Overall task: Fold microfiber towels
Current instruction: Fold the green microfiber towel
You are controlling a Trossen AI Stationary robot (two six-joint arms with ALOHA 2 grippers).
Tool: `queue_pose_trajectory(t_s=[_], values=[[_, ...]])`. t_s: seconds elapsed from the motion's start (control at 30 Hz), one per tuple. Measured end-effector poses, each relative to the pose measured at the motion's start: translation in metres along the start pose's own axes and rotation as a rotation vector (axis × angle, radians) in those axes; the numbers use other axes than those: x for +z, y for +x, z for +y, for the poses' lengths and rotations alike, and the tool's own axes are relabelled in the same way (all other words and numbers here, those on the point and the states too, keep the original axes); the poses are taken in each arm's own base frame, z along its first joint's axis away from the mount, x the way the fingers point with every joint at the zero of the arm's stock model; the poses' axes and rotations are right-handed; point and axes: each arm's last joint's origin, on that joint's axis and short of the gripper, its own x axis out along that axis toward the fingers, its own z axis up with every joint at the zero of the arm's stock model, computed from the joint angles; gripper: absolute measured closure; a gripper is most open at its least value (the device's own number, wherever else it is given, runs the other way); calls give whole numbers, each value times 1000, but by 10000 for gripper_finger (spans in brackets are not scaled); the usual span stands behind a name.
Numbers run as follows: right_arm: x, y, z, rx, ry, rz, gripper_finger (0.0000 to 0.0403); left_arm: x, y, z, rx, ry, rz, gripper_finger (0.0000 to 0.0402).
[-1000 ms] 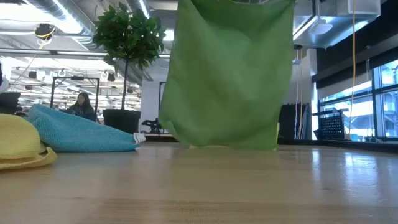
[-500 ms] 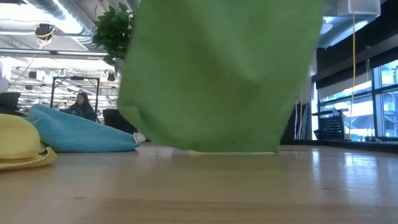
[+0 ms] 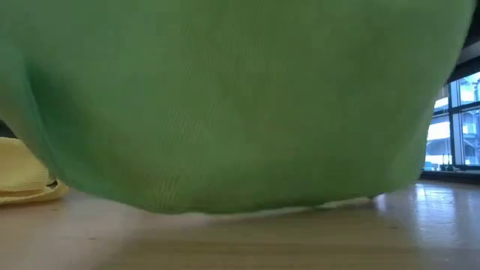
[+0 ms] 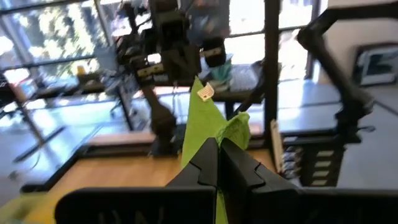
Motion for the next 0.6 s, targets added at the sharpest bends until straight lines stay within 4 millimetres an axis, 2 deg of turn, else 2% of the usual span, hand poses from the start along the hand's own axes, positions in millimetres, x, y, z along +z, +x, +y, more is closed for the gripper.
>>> queue_pose_trajectory(t_s=[0.13,0.27,0.4,0.5,0.6], values=[[11,-2,14,-26,-37,-32,403,5,0,2,51,7,-32,401],[10,-8,15,-202,-84,10,403,-3,4,8,153,70,25,401],[-3,-19,2,-461,-91,121,403,-26,17,26,242,81,170,401],[-19,-27,-12,-663,-90,223,403,-49,25,51,361,58,312,401],[-38,-35,-27,-818,-81,328,403,-80,35,76,499,66,430,401]])
